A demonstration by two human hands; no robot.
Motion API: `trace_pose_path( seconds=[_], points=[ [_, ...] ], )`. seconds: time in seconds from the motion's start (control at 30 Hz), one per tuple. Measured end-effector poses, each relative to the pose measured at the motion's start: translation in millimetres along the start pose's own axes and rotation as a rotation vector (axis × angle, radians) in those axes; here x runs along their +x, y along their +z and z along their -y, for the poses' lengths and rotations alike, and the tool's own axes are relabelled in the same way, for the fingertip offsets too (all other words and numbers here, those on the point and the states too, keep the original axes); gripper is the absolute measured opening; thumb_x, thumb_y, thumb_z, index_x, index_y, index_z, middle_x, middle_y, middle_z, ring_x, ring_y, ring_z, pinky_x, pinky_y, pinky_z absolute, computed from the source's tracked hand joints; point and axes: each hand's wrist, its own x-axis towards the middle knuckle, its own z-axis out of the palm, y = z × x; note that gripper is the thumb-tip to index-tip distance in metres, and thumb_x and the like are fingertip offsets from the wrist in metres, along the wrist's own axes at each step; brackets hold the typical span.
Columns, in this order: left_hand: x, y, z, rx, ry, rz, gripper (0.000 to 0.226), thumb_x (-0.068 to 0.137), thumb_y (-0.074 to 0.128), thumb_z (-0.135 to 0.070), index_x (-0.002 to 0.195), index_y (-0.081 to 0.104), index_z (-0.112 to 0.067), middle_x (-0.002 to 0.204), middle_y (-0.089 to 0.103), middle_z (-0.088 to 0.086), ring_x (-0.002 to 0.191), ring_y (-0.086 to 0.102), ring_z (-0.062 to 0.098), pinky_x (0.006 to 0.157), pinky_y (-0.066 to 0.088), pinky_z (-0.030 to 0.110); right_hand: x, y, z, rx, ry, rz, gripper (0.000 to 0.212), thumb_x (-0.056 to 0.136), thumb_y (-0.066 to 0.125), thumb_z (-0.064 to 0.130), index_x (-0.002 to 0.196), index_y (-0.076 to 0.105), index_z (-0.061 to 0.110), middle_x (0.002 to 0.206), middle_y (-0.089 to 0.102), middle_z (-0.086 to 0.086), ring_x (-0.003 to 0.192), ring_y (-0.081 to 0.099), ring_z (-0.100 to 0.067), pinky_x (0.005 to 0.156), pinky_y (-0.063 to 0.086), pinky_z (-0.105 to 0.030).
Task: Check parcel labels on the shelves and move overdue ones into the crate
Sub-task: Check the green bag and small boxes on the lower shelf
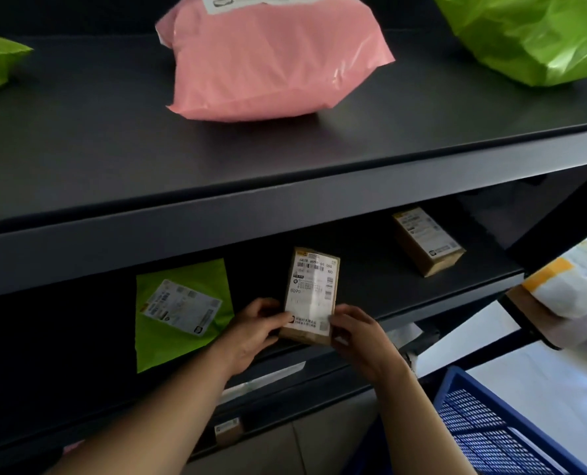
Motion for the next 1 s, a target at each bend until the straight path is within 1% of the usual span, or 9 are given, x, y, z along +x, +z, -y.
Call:
trace_pose_path(
  seconds=[0.07,0.17,0.23,0.33,0.47,0.6,0.73,0.83,1.0],
  points=[
    [-5.3,-2.4,3.1,-0.021,0.048,-0.005,0.03,0.084,0.065,0.001,0.109,0.056,-0.013,0.109,0.066,0.007,0.104,0.062,0.021,0.098,0.046,0.036,-2.5,-1.1,-6.6,0.047,0.0,0.021,0.011,0.089,0.055,-0.005,0.094,0.057,0.004,0.106,0.07,-0.022,0.093,0.07,-0.033,0.086,0.057,-0.044],
    [-8.5,-3.8,6.5,-0.067,0.087,-0.003,0.034,0.082,0.063,0.007,0.109,0.056,-0.012,0.111,0.066,0.011,0.104,0.063,0.024,0.091,0.05,0.031,-1.4,-0.5,-11.5,0.081,-0.021,0.042,0.016,0.087,0.052,-0.011,0.091,0.056,0.004,0.099,0.072,-0.02,0.089,0.071,-0.034,0.089,0.053,-0.048],
    [-8.8,-4.4,6.9,-0.078,0.103,-0.002,0.035,0.082,0.063,0.008,0.111,0.056,-0.012,0.114,0.066,0.011,0.105,0.063,0.024,0.087,0.05,0.028,1.1,-0.4,-11.9,0.095,-0.03,0.052,0.019,0.087,0.052,-0.011,0.097,0.056,0.004,0.101,0.072,-0.02,0.09,0.072,-0.034,0.085,0.057,-0.046],
    [-10.9,-3.6,3.7,-0.088,0.108,0.001,0.038,0.083,0.062,0.008,0.112,0.056,-0.015,0.113,0.067,0.008,0.105,0.062,0.022,0.083,0.05,0.025,5.2,-0.1,-11.5,0.095,-0.04,0.057,0.022,0.087,0.053,-0.01,0.103,0.056,0.004,0.103,0.072,-0.019,0.088,0.073,-0.031,0.069,0.061,-0.036],
    [-10.6,-5.3,1.4,-0.096,0.117,-0.009,0.042,0.084,0.062,0.007,0.117,0.056,-0.019,0.114,0.067,0.006,0.107,0.062,0.02,0.087,0.049,0.026,10.9,0.4,-11.6,0.089,-0.04,0.059,0.019,0.087,0.055,-0.009,0.099,0.058,0.005,0.104,0.072,-0.018,0.089,0.073,-0.029,0.067,0.059,-0.033],
    [-7.3,-3.4,1.4,-0.093,0.087,-0.023,0.048,0.084,0.063,0.005,0.122,0.053,-0.023,0.112,0.066,-0.001,0.105,0.06,0.016,0.099,0.042,0.034,16.8,1.7,-8.2,0.036,-0.062,0.046,0.016,0.087,0.055,-0.007,0.099,0.058,0.004,0.097,0.074,-0.016,0.086,0.072,-0.029,0.076,0.059,-0.038],
    [5.4,8.7,-1.6,-0.023,0.051,-0.04,0.059,0.084,0.068,-0.004,0.136,0.045,-0.02,0.118,0.06,-0.002,0.112,0.056,0.019,0.103,0.042,0.04,26.9,-0.4,10.0,-0.058,-0.072,0.009,0.017,0.093,0.053,0.001,0.108,0.061,0.004,0.111,0.07,-0.019,0.101,0.069,-0.034,0.092,0.054,-0.047],
    [16.2,21.2,-7.4,-0.033,0.041,-0.061,0.055,0.087,0.064,-0.004,0.137,0.044,-0.016,0.131,0.057,0.006,0.115,0.057,0.023,0.099,0.047,0.04,35.1,-0.6,28.3,-0.148,-0.097,-0.002,0.022,0.095,0.051,0.005,0.114,0.062,0.006,0.111,0.071,-0.017,0.105,0.067,-0.034,0.096,0.052,-0.049],
    [32.5,31.0,-14.0,0.006,0.009,-0.093,0.037,0.092,0.058,-0.005,0.128,0.052,-0.013,0.128,0.061,0.01,0.11,0.061,0.024,0.085,0.053,0.035,57.0,2.5,39.9,-0.301,-0.102,-0.02,0.029,0.094,0.05,0.004,0.12,0.063,0.009,0.112,0.071,-0.016,0.106,0.067,-0.033,0.099,0.05,-0.051]
  ],
)
